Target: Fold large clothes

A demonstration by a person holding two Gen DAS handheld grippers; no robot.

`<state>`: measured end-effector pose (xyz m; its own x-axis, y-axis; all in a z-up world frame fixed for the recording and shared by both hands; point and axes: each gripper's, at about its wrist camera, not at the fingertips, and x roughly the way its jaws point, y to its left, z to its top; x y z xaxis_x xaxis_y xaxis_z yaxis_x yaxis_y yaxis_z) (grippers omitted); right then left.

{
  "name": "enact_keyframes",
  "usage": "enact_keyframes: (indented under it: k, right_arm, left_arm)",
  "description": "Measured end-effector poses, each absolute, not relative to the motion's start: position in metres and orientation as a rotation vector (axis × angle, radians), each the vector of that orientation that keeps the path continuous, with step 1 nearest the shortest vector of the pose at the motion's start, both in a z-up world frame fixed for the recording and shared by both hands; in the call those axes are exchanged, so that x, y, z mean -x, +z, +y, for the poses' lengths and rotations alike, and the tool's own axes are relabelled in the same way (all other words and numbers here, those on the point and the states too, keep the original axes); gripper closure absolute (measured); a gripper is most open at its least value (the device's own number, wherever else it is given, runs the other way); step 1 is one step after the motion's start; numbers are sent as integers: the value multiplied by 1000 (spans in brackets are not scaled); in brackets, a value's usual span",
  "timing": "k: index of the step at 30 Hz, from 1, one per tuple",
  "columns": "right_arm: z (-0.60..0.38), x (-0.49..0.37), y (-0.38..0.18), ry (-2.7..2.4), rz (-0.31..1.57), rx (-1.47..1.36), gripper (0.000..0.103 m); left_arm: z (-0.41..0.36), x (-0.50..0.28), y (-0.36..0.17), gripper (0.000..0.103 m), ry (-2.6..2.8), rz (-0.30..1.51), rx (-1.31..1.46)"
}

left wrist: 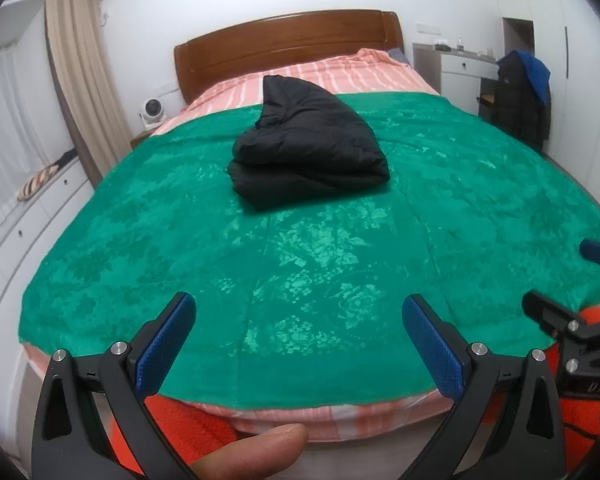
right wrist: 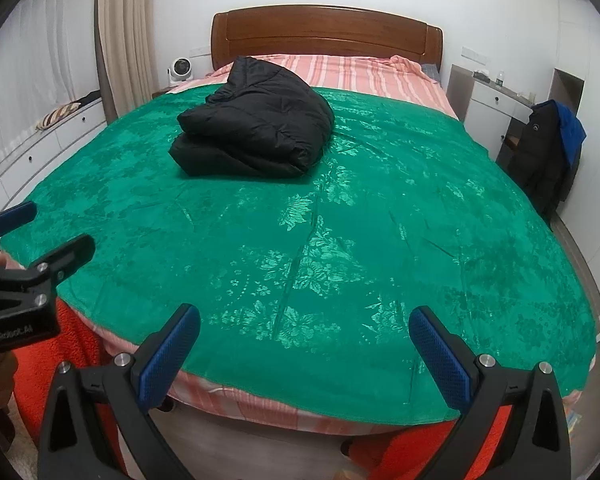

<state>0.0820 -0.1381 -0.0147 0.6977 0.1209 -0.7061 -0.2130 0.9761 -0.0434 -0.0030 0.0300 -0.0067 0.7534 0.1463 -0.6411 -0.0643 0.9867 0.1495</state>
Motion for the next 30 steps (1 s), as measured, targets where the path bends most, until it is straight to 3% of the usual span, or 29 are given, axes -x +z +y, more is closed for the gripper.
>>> enact_keyframes:
  k: [8, 30]
  right_arm:
    - [-133, -83, -10, 144, 778, 156, 0]
    - [-135, -78, -1, 119, 747, 191, 0]
  left_arm:
    - [38, -7, -22, 0, 136, 794, -91]
    - [35, -1, -18, 0, 152, 780, -100]
